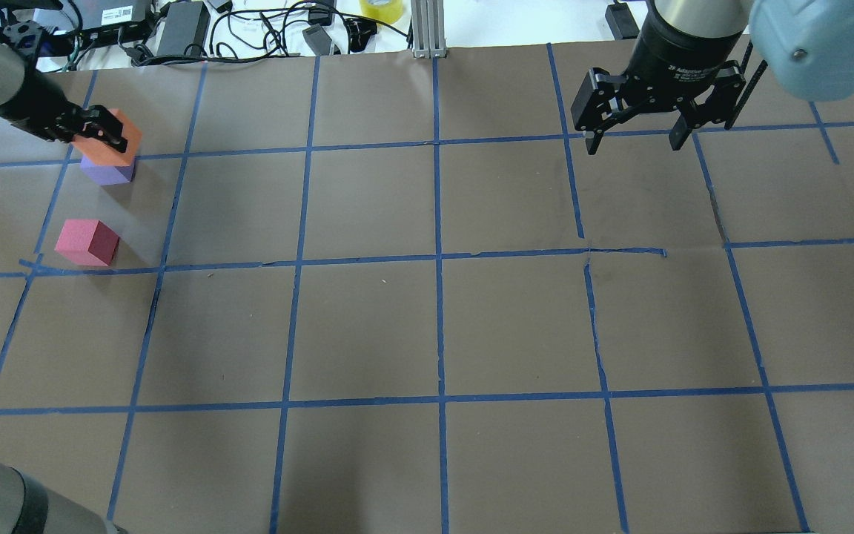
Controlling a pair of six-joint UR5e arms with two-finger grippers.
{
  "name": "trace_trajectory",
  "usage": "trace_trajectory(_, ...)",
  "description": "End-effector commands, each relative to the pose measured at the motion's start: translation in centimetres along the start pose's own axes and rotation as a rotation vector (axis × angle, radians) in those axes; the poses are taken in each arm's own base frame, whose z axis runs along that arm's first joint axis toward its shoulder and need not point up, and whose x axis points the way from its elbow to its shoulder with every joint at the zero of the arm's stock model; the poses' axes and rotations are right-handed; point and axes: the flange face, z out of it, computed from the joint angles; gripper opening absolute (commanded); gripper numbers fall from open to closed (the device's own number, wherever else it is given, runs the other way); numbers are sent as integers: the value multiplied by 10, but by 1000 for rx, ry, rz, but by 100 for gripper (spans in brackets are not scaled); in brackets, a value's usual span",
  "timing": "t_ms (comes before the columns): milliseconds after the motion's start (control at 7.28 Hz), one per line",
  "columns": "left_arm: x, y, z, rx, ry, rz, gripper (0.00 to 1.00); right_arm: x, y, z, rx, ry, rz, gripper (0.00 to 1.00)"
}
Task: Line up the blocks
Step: 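Carry the orange cube with the left gripper toward the purple cube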
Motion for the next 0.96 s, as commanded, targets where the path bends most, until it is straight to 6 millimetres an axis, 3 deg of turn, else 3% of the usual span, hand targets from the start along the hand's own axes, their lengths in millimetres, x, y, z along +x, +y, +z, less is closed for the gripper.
trace_trajectory(0,-64,26,18,-29,13,12,0,-1,3,-4,6,1,-3,100)
trace_trajectory(412,-90,22,48,-47,22,-15,0,0,6,-8,9,1,-1,100)
trace_trajectory(824,-97,23,75,-54,26,-16,0,-1,9,-10,9,-2,-3,100)
